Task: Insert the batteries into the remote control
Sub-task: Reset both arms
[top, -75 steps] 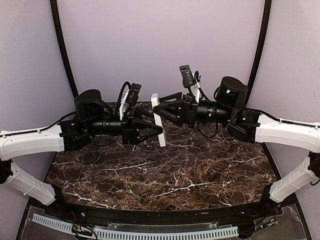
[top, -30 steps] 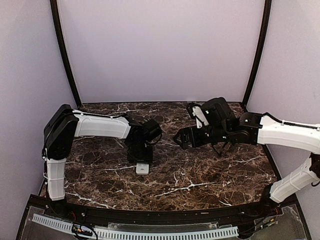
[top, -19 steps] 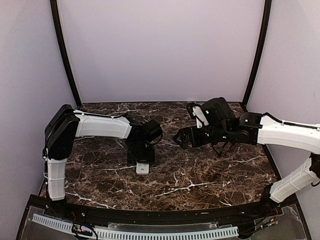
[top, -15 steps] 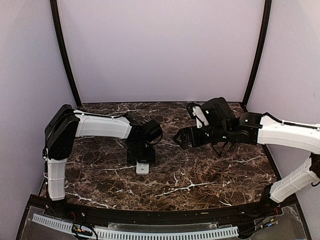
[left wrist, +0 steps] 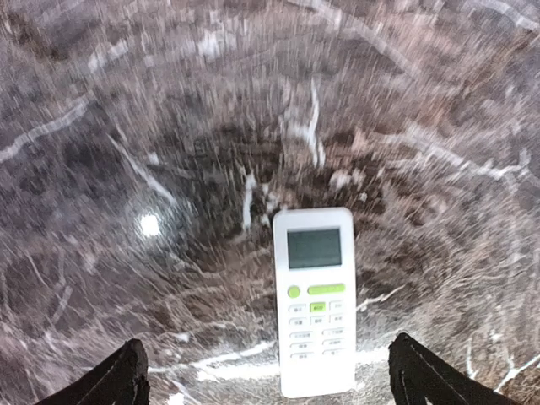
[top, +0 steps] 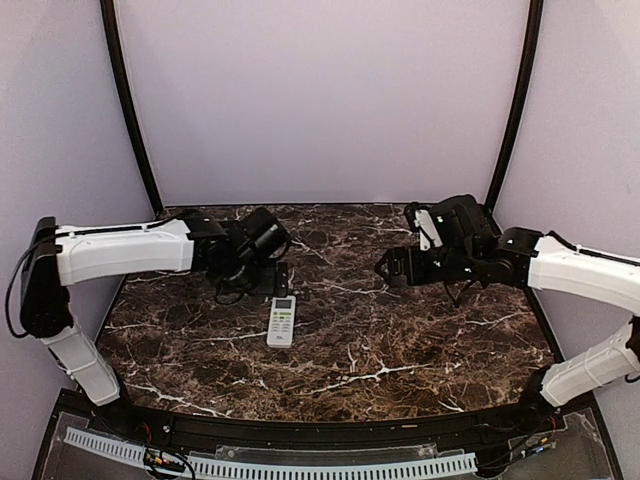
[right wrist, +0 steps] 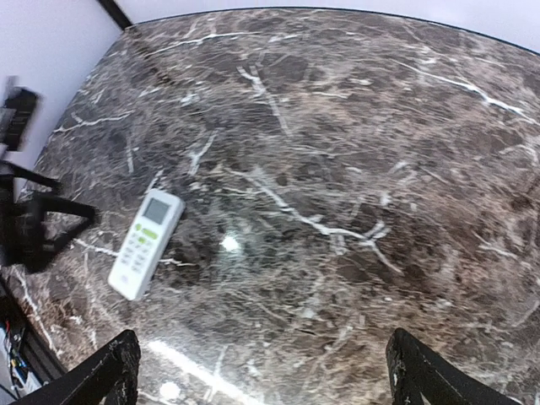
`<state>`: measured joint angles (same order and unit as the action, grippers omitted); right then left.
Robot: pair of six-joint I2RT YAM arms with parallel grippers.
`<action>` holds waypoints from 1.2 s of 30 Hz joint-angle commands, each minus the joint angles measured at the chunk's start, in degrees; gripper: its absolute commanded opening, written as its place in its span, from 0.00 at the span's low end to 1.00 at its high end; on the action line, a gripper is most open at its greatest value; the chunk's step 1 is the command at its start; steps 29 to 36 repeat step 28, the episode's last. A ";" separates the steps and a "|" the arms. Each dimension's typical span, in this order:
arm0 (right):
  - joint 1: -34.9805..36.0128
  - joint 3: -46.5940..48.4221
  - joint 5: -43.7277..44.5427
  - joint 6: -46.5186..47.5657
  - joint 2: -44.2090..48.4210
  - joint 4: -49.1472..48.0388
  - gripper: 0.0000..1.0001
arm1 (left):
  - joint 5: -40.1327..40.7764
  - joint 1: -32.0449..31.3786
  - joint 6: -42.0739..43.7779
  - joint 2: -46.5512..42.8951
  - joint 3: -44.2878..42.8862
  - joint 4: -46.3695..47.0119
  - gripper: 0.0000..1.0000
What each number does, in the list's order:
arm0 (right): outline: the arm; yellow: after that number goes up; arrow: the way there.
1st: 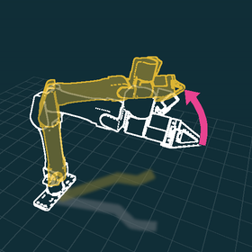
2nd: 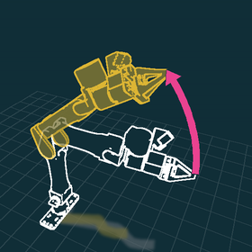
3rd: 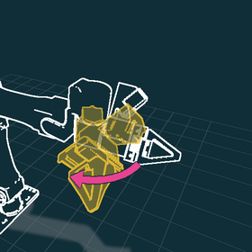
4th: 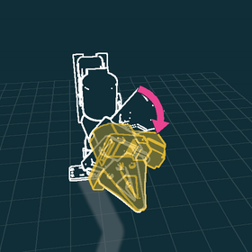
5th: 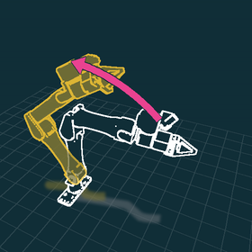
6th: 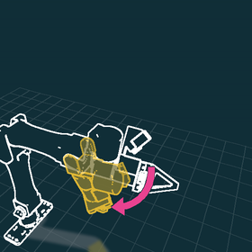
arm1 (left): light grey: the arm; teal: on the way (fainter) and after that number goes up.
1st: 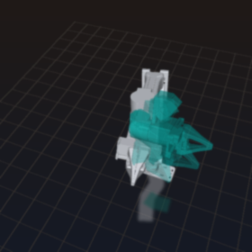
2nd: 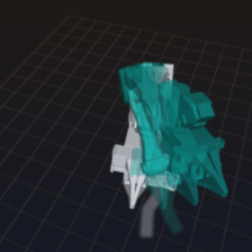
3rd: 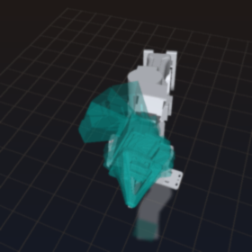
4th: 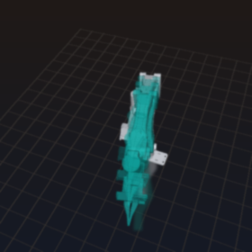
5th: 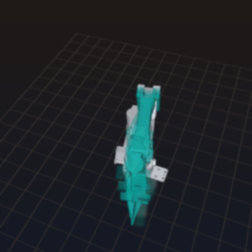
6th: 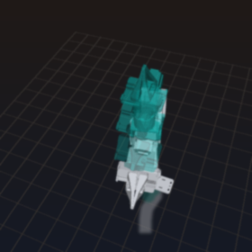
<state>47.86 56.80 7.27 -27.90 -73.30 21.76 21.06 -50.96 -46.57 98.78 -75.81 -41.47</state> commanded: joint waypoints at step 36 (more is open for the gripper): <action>-41.35 -37.43 -16.26 3.15 33.38 -29.54 0.99 | 32.75 26.26 13.62 -41.53 46.80 46.99 0.99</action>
